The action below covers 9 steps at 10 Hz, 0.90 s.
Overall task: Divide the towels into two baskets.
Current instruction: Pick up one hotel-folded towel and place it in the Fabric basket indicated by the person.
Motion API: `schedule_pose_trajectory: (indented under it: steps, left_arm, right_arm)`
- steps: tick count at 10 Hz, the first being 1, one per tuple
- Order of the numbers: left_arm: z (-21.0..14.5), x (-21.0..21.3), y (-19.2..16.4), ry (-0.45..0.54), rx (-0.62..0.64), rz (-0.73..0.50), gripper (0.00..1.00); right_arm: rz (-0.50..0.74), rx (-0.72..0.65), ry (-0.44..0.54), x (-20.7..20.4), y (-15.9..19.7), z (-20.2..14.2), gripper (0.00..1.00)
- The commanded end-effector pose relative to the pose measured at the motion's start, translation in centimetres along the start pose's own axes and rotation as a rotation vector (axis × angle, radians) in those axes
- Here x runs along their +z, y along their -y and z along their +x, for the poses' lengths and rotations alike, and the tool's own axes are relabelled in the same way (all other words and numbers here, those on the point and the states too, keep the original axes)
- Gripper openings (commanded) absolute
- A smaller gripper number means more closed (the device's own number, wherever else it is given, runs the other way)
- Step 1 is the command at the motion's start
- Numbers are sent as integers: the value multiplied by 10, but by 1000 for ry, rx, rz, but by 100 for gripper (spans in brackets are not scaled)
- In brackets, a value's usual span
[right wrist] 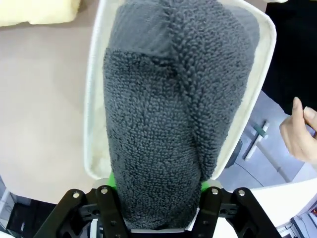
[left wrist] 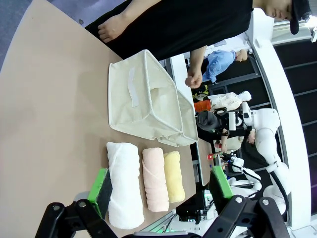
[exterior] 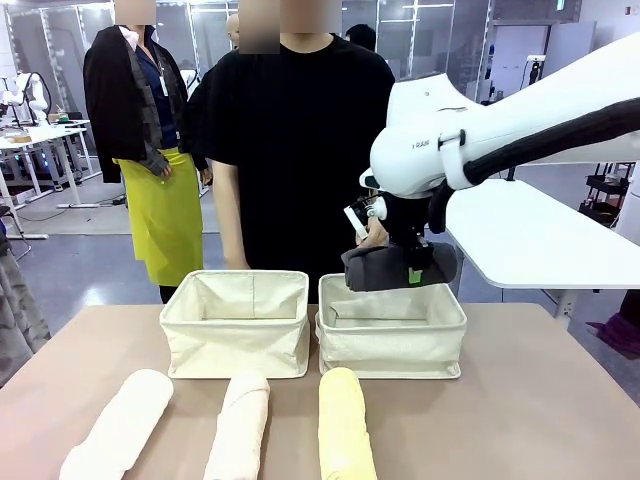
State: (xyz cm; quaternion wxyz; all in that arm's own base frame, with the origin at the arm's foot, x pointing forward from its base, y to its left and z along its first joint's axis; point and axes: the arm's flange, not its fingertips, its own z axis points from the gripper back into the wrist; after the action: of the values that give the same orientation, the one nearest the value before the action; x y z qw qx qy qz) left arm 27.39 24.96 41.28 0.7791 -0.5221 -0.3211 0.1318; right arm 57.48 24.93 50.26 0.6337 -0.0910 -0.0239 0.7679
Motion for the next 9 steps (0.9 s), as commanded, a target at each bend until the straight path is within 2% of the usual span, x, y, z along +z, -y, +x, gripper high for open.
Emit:
schedule_pose_trajectory:
  steps: [1,2,5,6,9]
  left_arm:
    - [0,3,1,9,-4,-8,100]
    - [0,3,1,9,-4,-8,100]
    - [0,3,1,9,-4,-8,100]
    - [0,3,1,9,-4,-8,100]
    - [0,3,1,9,-4,-8,100]
  right_arm:
    - [17,7,-45,-11,34,-3,59]
    - [49,38,-3,-30,43,1,59]
    - [71,48,43,-62,55,8,59]
    - [74,62,10,-75,60,10,59]
    - [54,76,37,-99,77,16,59]
